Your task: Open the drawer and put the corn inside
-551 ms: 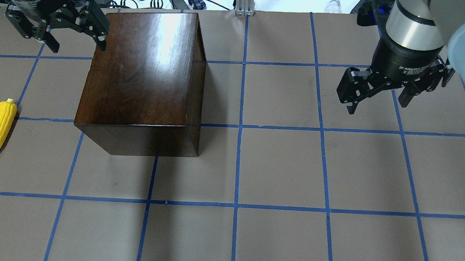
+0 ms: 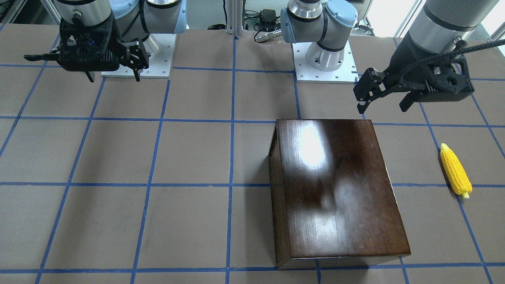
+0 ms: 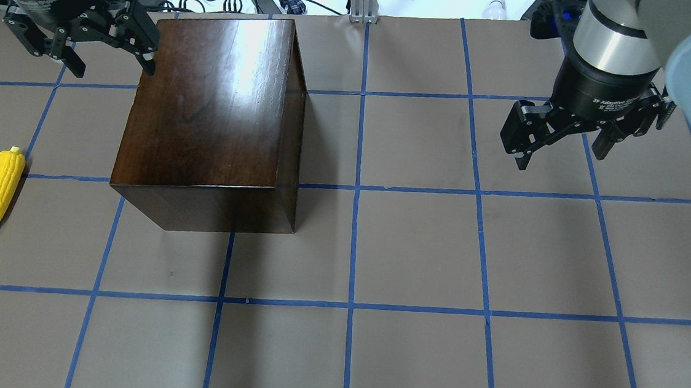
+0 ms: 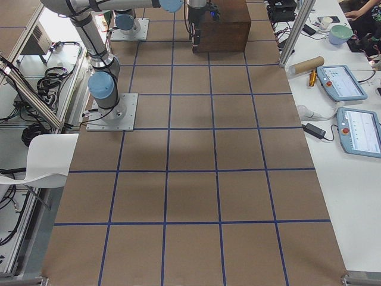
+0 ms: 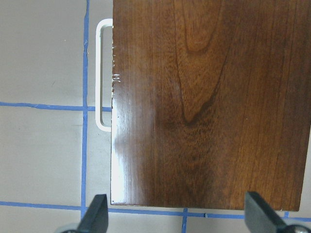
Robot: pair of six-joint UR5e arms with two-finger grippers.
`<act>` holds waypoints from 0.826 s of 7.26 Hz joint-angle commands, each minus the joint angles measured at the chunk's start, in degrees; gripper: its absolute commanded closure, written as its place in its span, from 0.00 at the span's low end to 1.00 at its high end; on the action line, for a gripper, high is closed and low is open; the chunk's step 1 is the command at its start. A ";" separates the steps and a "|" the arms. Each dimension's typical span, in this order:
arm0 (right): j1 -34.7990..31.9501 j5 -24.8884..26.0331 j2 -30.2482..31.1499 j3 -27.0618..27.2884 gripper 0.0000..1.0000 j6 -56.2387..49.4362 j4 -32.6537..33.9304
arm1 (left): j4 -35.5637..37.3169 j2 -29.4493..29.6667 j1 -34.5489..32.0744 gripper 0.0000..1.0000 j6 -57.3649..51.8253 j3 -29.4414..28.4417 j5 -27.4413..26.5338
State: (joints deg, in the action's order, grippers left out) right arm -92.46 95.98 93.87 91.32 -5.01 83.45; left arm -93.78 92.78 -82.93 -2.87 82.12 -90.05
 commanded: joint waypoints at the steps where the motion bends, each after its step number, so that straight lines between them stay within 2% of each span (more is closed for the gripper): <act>1: 0.00 0.00 0.00 0.00 0.00 0.00 0.05 | 0.00 -0.14 -0.04 0.00 -0.04 0.06 -0.04; 6: 0.00 0.00 0.00 0.00 0.00 0.00 -0.04 | 0.00 -0.49 -0.04 0.00 -0.04 0.50 -0.30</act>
State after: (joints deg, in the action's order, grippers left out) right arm -92.46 95.98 93.87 91.32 -5.01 83.44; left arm -93.78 92.36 -82.97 -2.90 82.48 -90.28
